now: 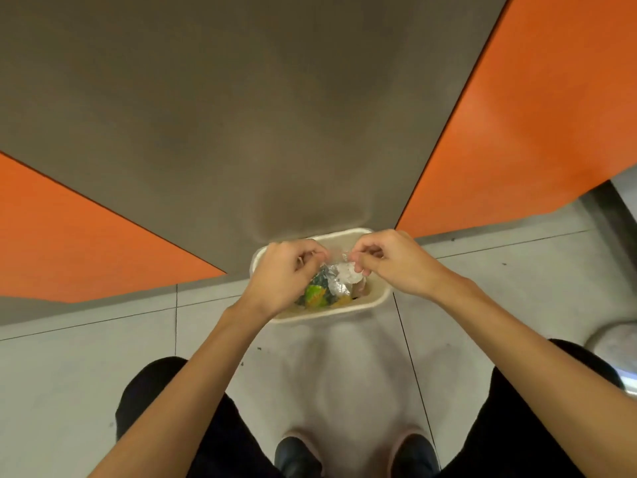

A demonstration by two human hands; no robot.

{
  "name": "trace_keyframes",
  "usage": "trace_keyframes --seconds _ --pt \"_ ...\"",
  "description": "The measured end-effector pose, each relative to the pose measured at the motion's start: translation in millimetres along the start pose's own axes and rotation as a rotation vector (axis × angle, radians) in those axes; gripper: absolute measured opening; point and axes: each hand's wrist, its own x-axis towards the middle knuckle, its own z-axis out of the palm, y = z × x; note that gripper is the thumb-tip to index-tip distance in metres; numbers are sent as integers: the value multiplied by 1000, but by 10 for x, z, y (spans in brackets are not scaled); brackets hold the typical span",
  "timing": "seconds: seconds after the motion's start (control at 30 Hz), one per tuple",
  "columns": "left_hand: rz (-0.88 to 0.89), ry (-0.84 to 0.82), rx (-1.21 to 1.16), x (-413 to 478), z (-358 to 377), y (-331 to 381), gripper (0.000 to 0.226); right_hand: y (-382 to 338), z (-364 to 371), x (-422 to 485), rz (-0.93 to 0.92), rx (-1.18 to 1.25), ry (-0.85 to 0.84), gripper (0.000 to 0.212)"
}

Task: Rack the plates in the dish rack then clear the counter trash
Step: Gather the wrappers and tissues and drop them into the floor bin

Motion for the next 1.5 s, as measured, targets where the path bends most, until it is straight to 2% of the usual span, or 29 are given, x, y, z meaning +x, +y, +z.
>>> trace_keyframes --seconds 0.17,0.43,0.53,0.67,0.77,0.87,0.97,1.23,1.5 --pt "-74 -7 -158 -580 -655 994 13 -1049 -552 -608 58 -8 -24 18" --pt "-96 -133 -157 -1425 -1954 2741 30 -2845 -1478 -1855 105 63 7 17" --pt "-118 -146 -183 -1706 -2302 3327 24 -3340 -1787 -2337 148 100 37 14" --pt "-65 -158 -225 -1898 -2778 4011 21 -3988 -2218 -2783 160 108 136 13" --pt "26 -64 -220 -1959 -3052 4310 17 -4383 -2434 -2979 136 113 270 16" --pt "65 36 -201 -2081 -3240 4444 21 -4625 -2459 -3142 127 127 382 24" --pt "90 49 -241 -2109 -3384 4491 26 -4749 -2473 -3221 122 118 432 30" --pt "144 -98 -297 -1872 -3709 4841 26 -4924 -2747 -3278 152 105 586 20" --pt "196 -201 -278 -1673 -3547 5379 25 -4777 -3283 -3497 149 144 683 13"
